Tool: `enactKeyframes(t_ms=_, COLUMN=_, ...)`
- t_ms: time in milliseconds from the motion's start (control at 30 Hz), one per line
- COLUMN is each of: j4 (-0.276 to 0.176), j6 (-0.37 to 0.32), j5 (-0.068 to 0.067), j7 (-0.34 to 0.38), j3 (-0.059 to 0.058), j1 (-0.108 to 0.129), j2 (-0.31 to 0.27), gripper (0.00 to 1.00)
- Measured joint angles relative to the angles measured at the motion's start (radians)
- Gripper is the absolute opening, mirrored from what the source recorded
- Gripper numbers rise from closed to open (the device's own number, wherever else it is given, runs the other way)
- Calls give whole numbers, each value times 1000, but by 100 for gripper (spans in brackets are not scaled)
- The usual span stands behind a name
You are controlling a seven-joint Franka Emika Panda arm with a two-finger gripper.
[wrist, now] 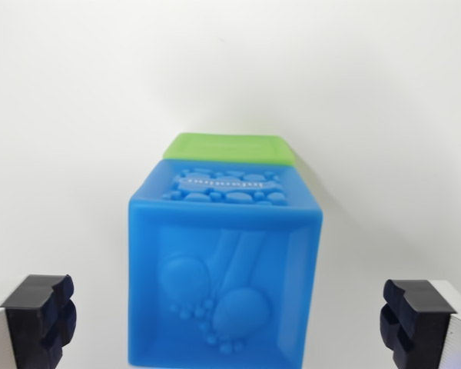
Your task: Stack cube
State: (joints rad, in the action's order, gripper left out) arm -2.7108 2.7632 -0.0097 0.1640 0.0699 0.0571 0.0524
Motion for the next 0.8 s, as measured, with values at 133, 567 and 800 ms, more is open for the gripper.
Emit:
enactKeyframes(t_ms=133, j4=-1, j6=-42, j5=8, j7=-6, j3=1, j1=0, j2=-44, gripper=100)
enactKeyframes(t_ms=567, j4=6, j6=-198, j5=24, j7=-17, j3=1, j1=4, j2=-195, gripper=100)
enactKeyframes(t_ms=800, j4=24, j6=-289, j5=29, j7=-21, j3=1, j1=4, j2=-267, gripper=100)
